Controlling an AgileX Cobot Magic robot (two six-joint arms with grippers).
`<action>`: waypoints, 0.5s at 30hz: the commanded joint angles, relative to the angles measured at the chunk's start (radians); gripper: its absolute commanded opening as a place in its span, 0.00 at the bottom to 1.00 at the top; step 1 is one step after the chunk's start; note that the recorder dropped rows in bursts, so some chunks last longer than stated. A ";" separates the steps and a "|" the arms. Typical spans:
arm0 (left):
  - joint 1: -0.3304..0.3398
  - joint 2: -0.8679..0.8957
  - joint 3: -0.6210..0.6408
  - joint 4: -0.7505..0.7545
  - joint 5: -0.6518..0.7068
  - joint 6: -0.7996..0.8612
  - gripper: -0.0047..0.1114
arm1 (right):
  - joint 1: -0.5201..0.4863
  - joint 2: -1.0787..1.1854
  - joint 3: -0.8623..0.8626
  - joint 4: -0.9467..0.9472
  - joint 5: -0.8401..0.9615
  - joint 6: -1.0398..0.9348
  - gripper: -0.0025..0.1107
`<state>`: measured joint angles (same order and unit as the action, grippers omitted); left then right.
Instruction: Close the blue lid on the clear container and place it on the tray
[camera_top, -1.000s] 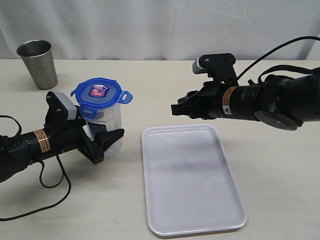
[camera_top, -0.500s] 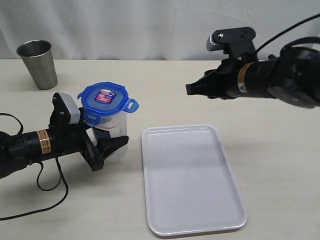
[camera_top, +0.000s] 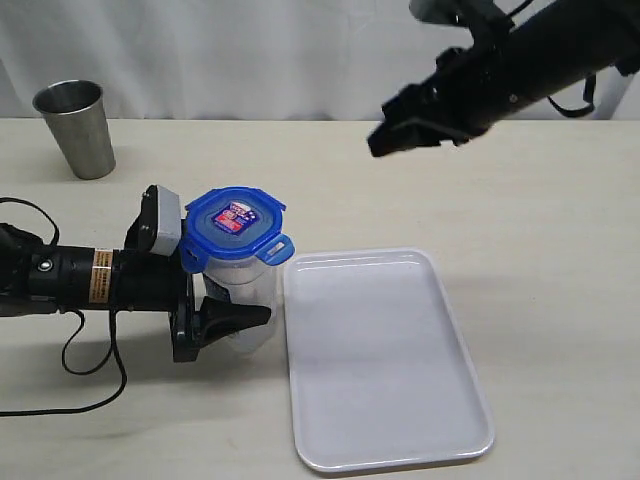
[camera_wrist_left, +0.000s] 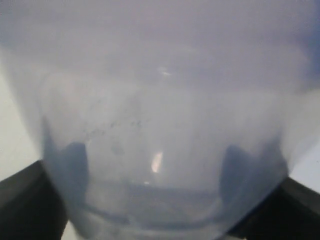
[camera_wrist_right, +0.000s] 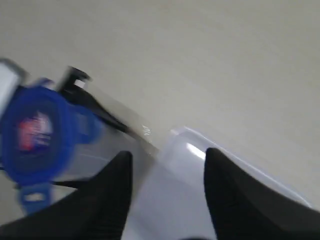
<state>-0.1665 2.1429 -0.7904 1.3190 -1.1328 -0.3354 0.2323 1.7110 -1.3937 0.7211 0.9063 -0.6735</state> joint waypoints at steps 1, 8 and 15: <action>-0.008 0.000 -0.002 0.031 0.060 -0.009 0.04 | 0.026 -0.001 -0.088 0.227 0.080 -0.178 0.50; -0.008 0.000 -0.002 0.031 0.060 -0.009 0.04 | 0.164 0.096 -0.296 -0.116 0.174 0.110 0.50; -0.008 0.000 -0.002 0.031 0.060 -0.009 0.04 | 0.205 0.270 -0.485 -0.150 0.315 0.137 0.50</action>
<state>-0.1665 2.1429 -0.7904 1.3190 -1.1311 -0.3411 0.4234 1.9375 -1.8272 0.5879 1.1911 -0.5514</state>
